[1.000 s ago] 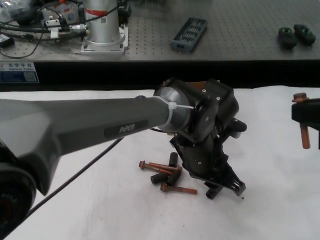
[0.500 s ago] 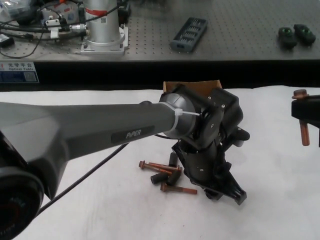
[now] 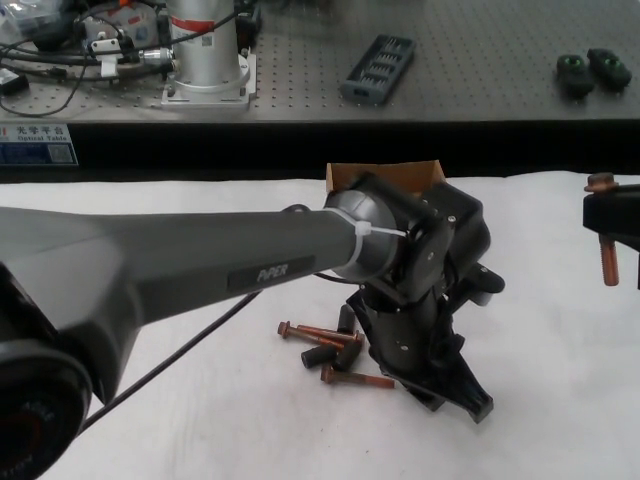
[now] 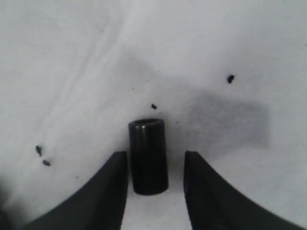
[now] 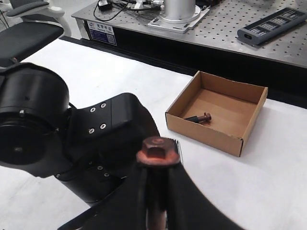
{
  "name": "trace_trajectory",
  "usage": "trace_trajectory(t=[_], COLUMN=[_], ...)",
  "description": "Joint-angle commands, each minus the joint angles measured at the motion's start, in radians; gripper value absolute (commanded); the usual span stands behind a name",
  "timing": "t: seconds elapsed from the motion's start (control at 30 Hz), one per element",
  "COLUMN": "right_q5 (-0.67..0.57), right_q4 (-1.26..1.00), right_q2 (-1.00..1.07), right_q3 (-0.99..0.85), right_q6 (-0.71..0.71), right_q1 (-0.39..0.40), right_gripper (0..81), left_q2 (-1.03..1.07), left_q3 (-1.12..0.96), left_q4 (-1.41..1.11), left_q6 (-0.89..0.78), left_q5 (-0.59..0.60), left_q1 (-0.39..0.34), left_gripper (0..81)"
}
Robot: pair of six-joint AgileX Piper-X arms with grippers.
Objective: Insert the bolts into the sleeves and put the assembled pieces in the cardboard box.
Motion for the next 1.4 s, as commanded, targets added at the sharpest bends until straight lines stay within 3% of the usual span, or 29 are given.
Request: trace_trajectory(t=[0.0,0.3,0.47,0.77,0.87,1.1,1.37], right_q5=[-0.015,-0.015,-0.015,-0.018,-0.018,-0.018,-0.177], right_q4=[-0.016,-0.016,-0.016,-0.016,-0.016,-0.025,-0.131], right_q2=[-0.01,-0.01,-0.01,-0.01,-0.01,-0.01,-0.003], right_q3=[-0.002,-0.002,-0.002,-0.002,-0.002,-0.002,-0.002], right_q6=[0.001,0.018,0.023,0.023,0.023,0.017,0.11], right_q1=[-0.004,-0.004,-0.004,-0.004,-0.004,-0.011,-0.077], right_gripper=[4.3,4.3,4.3,4.3,4.3,4.3,4.3], left_q2=[0.001,0.036,0.035,0.033,0.017,-0.088,-0.24], left_q3=[-0.011,-0.011,-0.02,-0.069,-0.086,-0.086,-0.081], left_q4=[-0.014,0.016,0.012,0.004,0.0,-0.001,0.008], left_q6=[0.007,-0.017,-0.017,-0.024,-0.024,-0.027,-0.027], left_q5=[-0.005,-0.016,-0.073,-0.068,-0.009,0.102,0.22], left_q1=[-0.016,-0.025,-0.025,-0.025,-0.022,0.035,0.122], left_gripper=[28.8,27.7,20.4,7.6,1.6,1.7,1.7])
